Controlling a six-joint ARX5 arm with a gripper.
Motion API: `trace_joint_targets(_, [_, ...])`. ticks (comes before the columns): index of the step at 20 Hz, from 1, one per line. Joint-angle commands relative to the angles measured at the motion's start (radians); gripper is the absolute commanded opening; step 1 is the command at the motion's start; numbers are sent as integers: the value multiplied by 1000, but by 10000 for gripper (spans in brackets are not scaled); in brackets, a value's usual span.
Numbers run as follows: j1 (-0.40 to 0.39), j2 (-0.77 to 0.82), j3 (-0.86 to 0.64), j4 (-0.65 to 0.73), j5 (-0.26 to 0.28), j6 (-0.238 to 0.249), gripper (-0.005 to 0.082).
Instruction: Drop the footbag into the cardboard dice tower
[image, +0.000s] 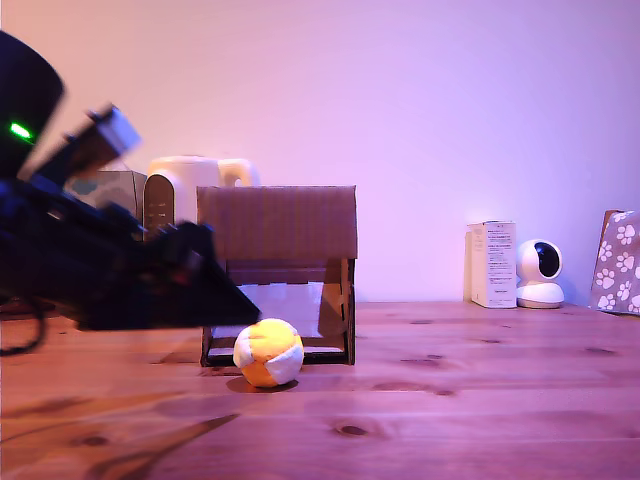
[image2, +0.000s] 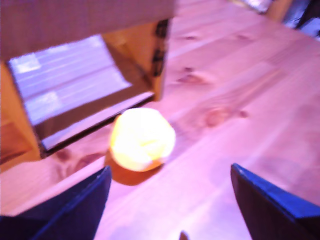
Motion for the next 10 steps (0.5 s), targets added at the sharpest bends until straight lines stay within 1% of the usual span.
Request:
trace_joint_targets(1, [-3, 48, 37, 12, -2, 8, 704])
trace_joint_targets(6, [-3, 181, 148, 2, -3, 8, 704])
trace_joint_targets(7, [-3, 209, 174, -13, -3, 8, 692])
trace_joint_targets(9, [-3, 262, 223, -56, -2, 8, 636])
trace_joint_targets(10, [-3, 280, 245, -79, -3, 8, 567])
